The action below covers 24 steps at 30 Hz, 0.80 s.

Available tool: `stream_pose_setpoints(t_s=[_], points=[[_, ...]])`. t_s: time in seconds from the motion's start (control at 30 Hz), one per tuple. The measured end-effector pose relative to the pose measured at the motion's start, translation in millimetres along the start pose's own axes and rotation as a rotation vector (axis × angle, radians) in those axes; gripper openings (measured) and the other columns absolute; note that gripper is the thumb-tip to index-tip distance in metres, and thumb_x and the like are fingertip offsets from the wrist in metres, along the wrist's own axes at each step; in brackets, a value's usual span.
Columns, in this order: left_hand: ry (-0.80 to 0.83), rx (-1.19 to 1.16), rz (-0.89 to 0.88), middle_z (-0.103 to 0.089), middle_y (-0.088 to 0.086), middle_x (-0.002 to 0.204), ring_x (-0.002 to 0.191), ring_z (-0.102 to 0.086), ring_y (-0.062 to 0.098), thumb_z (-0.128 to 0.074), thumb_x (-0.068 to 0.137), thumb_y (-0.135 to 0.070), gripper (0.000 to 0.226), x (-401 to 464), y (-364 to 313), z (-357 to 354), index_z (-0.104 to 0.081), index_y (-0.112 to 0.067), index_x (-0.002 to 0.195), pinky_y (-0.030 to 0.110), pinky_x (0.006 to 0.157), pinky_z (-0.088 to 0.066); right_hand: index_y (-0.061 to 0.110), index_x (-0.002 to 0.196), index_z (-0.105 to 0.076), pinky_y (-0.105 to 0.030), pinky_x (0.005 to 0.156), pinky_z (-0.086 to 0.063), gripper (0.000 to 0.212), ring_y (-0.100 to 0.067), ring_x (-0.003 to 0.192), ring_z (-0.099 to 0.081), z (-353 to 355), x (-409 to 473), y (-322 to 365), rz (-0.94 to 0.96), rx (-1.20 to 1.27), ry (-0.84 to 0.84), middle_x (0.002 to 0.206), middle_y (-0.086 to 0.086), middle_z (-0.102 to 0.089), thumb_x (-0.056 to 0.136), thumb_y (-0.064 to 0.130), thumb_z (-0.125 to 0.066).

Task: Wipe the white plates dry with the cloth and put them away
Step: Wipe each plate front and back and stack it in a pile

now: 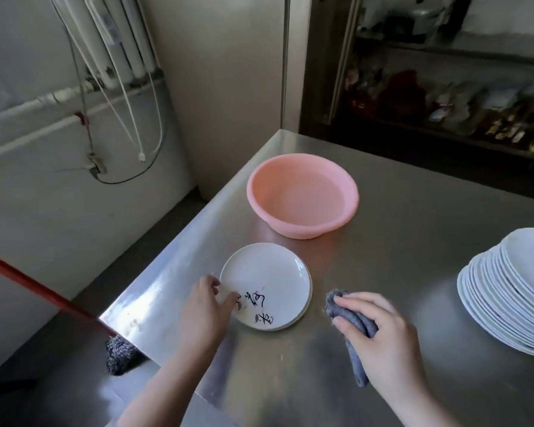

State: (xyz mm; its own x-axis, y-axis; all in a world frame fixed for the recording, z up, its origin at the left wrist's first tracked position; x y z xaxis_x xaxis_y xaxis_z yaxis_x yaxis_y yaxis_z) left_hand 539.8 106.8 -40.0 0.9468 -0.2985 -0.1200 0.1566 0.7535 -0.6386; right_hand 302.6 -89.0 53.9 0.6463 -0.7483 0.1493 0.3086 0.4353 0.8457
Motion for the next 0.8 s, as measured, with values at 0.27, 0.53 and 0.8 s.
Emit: stream_pose_setpoints(t_s=[0.27,0.53,0.8], points=[[0.117,-0.074,0.059,-0.058,-0.008,0.069,0.062,-0.056,0.009,-0.072,0.077,-0.042,0.033,26.2,12.0,-10.3,-0.042,-0.029,0.079,0.029,0.050,-0.037,0.032,0.088,-0.075,-0.002,0.081,-0.039,0.034,0.003,0.096,-0.060,-32.3,12.6,8.5,-0.095,-0.041,-0.039,0.100,0.015,-0.066,0.070,0.004,-0.081],[0.098,-0.223,0.009,-0.061,-0.008,0.080,0.068,-0.062,0.016,-0.066,0.085,-0.032,0.025,21.4,-2.3,-6.3,-0.041,-0.030,0.086,0.043,0.063,-0.053,0.037,0.085,-0.073,0.000,0.080,-0.037,0.039,0.006,0.095,-0.060,-36.2,18.7,15.8,-0.096,-0.002,-0.073,0.099,0.018,-0.066,0.073,0.000,-0.078],[0.131,-0.503,0.015,-0.069,0.001,0.069,0.054,-0.065,0.010,-0.063,0.088,-0.011,0.034,15.9,-18.1,-0.2,-0.055,-0.029,0.116,0.029,0.051,-0.055,0.039,0.085,-0.072,0.000,0.079,-0.037,0.041,0.005,0.095,-0.060,-27.1,11.9,9.0,-0.114,-0.019,-0.110,0.099,0.020,-0.066,0.073,0.000,-0.077]])
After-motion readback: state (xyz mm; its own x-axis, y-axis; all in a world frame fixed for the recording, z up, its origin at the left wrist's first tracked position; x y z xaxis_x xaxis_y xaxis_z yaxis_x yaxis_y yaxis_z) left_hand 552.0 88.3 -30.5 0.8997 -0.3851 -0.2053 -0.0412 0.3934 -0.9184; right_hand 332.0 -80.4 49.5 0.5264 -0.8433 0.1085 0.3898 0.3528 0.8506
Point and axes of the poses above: each hand's wrist, its own x-axis towards the middle knuckle, its own z-axis out of the back of the hand, y = z × x, the point moved 7 cm from there along x, towards the middle knuckle
